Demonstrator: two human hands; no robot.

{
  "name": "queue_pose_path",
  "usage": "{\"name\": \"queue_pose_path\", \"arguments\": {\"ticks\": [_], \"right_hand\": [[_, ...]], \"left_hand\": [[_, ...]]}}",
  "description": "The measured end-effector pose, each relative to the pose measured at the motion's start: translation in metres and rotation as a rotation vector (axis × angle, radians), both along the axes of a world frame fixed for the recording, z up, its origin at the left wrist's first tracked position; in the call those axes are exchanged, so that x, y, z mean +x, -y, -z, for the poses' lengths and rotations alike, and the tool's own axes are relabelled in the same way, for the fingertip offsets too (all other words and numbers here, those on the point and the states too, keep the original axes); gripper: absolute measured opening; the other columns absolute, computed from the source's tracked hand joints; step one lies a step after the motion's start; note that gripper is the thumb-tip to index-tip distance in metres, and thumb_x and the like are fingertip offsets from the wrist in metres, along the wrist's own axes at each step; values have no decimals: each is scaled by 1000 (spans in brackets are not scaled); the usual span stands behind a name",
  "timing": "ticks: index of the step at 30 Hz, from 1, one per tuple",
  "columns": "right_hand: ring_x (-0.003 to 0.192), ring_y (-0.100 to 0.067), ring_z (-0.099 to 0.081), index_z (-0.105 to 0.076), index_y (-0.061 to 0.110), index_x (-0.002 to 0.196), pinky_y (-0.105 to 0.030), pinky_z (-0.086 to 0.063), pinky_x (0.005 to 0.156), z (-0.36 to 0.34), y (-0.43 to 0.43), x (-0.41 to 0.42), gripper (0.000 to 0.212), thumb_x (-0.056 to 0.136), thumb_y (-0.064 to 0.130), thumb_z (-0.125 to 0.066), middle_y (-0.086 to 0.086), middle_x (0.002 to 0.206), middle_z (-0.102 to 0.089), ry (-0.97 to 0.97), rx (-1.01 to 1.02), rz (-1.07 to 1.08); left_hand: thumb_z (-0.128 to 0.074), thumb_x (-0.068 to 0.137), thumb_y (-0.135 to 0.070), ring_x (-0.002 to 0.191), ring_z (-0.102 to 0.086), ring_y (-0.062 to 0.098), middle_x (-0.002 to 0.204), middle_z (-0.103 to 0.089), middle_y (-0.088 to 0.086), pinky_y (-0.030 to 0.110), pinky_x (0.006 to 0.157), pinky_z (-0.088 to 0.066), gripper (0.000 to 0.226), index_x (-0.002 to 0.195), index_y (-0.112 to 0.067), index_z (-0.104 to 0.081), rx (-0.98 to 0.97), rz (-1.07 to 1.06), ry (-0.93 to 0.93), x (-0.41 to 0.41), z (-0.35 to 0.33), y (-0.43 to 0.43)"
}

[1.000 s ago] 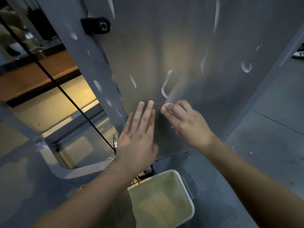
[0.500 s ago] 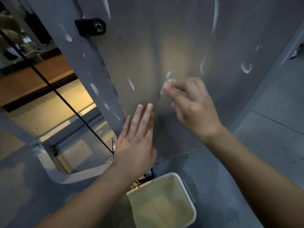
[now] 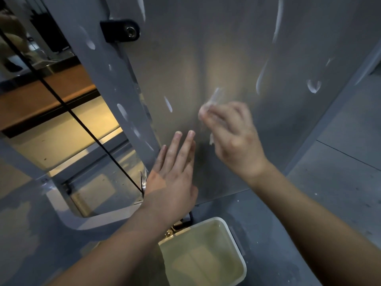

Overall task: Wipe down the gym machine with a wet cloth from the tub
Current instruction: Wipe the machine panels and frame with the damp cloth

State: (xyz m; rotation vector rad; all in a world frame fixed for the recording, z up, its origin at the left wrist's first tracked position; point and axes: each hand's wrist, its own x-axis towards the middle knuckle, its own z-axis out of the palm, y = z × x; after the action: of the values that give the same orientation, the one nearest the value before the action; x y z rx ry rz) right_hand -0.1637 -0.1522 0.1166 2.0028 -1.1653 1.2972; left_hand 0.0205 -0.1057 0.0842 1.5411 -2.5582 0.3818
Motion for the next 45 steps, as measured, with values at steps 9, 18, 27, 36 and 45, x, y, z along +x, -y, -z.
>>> {"name": "queue_pose_path", "arguments": {"ticks": [9,18,27,36,45], "right_hand": [[90,-39,-64,-74,-2,118,-28,-50,88,-14,2,9,29,97,-11,-56,-16,115,-71,69,-61,37],[92,-40,-65,-74,-1,117,-42,-54,81,-40,7,7,28,95,-11,-61,-19,112,-70,208,-119,75],[106,-34,-57,-69,7,122,-45,-56,78,-13,-29,8,27,99,8,-54,-12,122,-55,-15,330,-7],[98,-26,-49,-71,12,107,-23,-37,87,-41,-32,7,17,96,4,-60,-8,112,-60,317,264,259],[85,-14,-55,-67,7,105,-31,-51,75,-37,-28,16,21,92,2,-50,-8,109,-48,578,256,181]], "left_hand": [[-63,73,-31,158,6,28,172,5,5,49,126,-19,96,159,-4,-30,-5,12,-8,1,0,1],[-66,72,-29,158,4,28,172,4,4,49,126,-18,99,159,-4,-28,-10,7,-10,1,3,0],[-74,70,-35,158,9,25,172,10,2,47,126,-7,102,158,-4,-31,56,10,-48,1,-2,0],[-75,71,-36,158,12,21,172,12,-3,43,126,-3,108,161,-6,-23,64,11,-57,6,-4,1],[-71,73,-36,157,13,19,171,12,-5,41,126,-2,104,161,-7,-25,63,4,-40,6,-6,-1]]}}
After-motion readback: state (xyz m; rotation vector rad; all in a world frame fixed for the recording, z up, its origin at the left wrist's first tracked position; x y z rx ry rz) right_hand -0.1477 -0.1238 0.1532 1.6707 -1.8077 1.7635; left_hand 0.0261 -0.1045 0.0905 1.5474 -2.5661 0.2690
